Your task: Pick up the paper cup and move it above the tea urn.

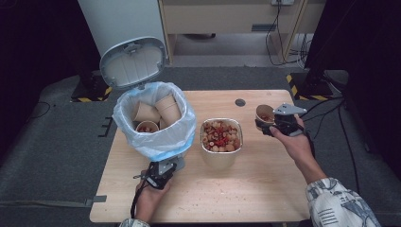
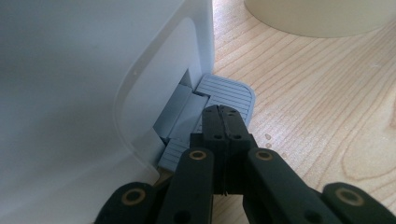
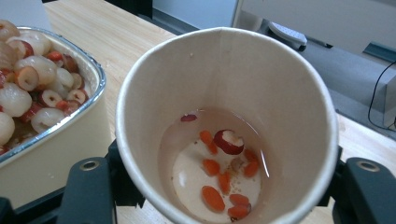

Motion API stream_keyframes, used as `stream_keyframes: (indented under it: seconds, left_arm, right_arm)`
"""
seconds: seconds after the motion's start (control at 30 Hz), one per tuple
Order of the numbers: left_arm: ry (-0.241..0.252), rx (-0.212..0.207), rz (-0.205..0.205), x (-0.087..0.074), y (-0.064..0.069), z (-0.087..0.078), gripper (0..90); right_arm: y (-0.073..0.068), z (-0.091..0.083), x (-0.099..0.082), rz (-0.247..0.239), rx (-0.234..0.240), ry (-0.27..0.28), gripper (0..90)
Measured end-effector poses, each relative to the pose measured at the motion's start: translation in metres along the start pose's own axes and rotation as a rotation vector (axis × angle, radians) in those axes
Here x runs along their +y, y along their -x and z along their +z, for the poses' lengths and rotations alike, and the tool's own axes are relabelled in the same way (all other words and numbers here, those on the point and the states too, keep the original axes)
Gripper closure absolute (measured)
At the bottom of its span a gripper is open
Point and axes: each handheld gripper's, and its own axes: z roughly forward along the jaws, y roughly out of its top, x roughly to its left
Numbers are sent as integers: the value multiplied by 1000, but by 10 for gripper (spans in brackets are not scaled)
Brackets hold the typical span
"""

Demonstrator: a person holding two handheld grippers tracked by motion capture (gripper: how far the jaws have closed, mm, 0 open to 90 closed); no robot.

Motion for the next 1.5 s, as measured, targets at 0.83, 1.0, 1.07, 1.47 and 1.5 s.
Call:
stream_keyframes:
  seconds: [0.83, 1.0, 1.07, 1.47, 1.5]
  left_arm:
    - [0, -1, 0, 0, 0, 0, 898]
    - [0, -2, -1, 0, 0, 0, 898]
    - [0, -2, -1, 0, 0, 0, 898]
    - [3, -1, -1, 0, 0, 0, 897]
    - [3, -1, -1, 0, 0, 0, 898]
  right_arm:
    - [-4, 2, 30, -51, 28, 10, 336]
    - [-2, 2, 36, -52, 32, 15, 335]
    - [-1, 1, 39, -55, 29, 15, 335]
    - [3, -1, 40, -57, 33, 10, 335]
    - [3, -1, 40, -57, 33, 10, 335]
